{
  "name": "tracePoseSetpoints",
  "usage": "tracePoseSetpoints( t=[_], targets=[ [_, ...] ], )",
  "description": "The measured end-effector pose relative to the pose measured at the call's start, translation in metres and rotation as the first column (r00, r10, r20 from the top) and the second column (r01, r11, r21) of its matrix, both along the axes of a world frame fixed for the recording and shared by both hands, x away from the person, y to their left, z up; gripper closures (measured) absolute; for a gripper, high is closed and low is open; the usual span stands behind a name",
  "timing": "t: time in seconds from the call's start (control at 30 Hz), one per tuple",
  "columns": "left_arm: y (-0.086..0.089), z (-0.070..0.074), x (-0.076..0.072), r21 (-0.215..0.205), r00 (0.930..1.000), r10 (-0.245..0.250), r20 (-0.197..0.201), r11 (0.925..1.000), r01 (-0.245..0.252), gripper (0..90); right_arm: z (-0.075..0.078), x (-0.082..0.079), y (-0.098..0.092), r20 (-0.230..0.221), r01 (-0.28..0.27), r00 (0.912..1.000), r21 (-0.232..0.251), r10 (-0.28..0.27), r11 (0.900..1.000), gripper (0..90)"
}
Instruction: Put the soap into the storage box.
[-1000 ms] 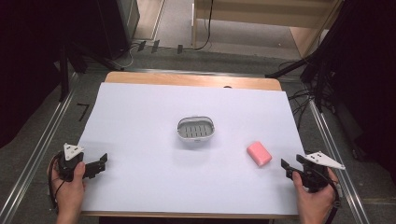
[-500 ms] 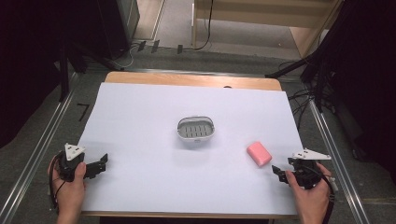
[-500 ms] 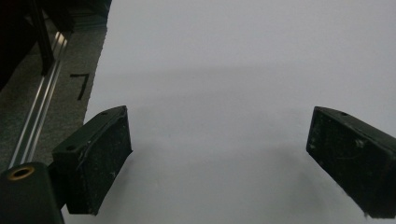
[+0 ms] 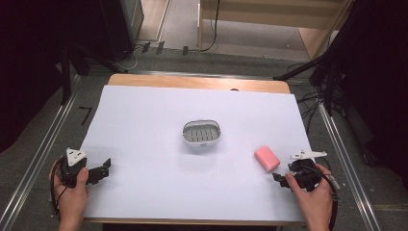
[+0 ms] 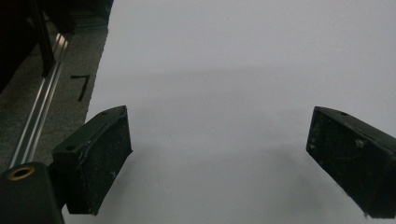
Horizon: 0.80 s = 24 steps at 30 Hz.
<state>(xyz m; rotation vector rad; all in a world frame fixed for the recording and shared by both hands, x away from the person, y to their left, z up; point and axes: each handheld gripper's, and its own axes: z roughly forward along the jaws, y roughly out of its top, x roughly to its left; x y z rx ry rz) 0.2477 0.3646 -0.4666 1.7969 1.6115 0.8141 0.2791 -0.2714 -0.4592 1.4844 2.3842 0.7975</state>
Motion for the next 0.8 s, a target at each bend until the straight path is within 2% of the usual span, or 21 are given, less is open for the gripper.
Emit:
tracePoseSetpoints(
  t=[0.13,0.47,0.8],
  targets=[
    [0.000,0.000,0.000,0.001,1.0000,-0.002,-0.002,1.0000,0.002,6.9,0.003,0.007,0.007,-0.020,-0.013,0.9997,-0.022,0.012,1.000,26.4],
    [0.000,0.000,0.000,0.002,1.0000,-0.004,-0.004,1.0000,0.004,6.9,0.005,0.022,0.018,-0.038,-0.026,0.9990,-0.041,0.024,0.999,24.9],
    [0.000,0.000,0.001,0.001,1.0000,-0.007,-0.006,1.0000,0.007,6.9,0.004,0.038,0.030,-0.053,-0.055,0.9972,-0.037,0.053,0.998,26.3]
  ],
)
